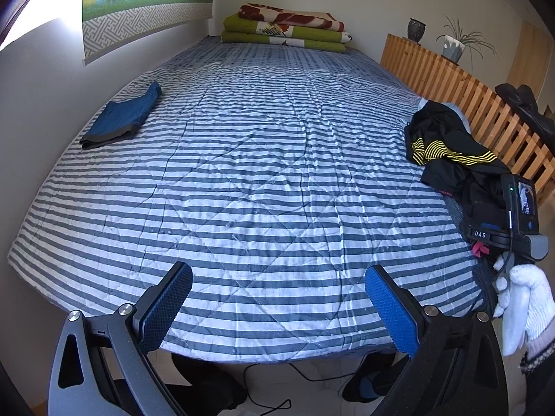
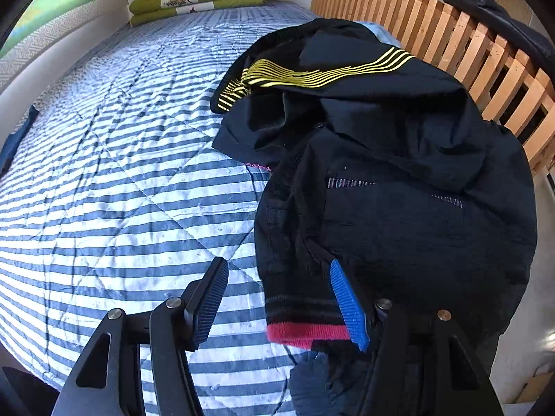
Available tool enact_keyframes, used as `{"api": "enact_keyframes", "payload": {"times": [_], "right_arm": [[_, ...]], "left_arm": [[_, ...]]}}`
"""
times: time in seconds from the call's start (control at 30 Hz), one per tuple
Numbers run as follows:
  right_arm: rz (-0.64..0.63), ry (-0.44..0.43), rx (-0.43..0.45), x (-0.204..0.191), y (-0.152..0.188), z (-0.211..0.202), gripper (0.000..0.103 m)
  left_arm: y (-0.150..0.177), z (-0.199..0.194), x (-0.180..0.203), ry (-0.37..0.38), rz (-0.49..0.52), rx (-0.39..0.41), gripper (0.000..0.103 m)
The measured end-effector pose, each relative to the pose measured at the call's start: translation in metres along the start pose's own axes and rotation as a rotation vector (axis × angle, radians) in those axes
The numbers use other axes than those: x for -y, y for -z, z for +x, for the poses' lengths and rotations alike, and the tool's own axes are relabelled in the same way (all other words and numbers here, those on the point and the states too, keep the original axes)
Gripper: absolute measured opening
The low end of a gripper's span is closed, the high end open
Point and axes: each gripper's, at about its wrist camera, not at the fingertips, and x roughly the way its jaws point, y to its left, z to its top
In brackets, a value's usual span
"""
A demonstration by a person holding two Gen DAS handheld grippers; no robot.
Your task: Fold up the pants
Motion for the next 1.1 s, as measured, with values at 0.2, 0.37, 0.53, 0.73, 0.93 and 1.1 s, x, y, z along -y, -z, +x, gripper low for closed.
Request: {"api": "enact_keyframes", "payload": {"times": [0.2, 0.37, 0.53, 0.73, 0.93, 1.1], "right_arm": [[-0.028, 0.020, -0.058, 0.018, -0.006, 0.026, 0.052], [0.012, -0.109, -0.056, 0.037, -0.010, 0.012, 0.017], [0.030, -0.118, -0.018, 0.046, -0.014, -0.008, 0.013], [0.066, -0.112, -0.033, 0.061, -0.017, -0.004, 0.014], [-0.024, -0.155, -0.092, 0.041, -0.017, 0.011, 0.013], [0.065, -0.258, -0.085, 0.047, -0.025, -0.014, 0.011]], "left_arm": [[-0.006, 0.006, 0.003, 0.001, 0.017, 0.003, 0.100], [-0.010, 0.007, 0.004, 0.003, 0.021, 0.010, 0.098], [-0.007, 0.007, 0.003, 0.006, 0.025, 0.007, 0.094], [-0.003, 0.008, -0.002, 0.007, 0.009, 0.009, 0.094], [-0.001, 0.006, -0.005, 0.010, 0.007, 0.022, 0.094], [0.001, 0.005, -0.015, 0.016, -0.009, 0.032, 0.091]]}}
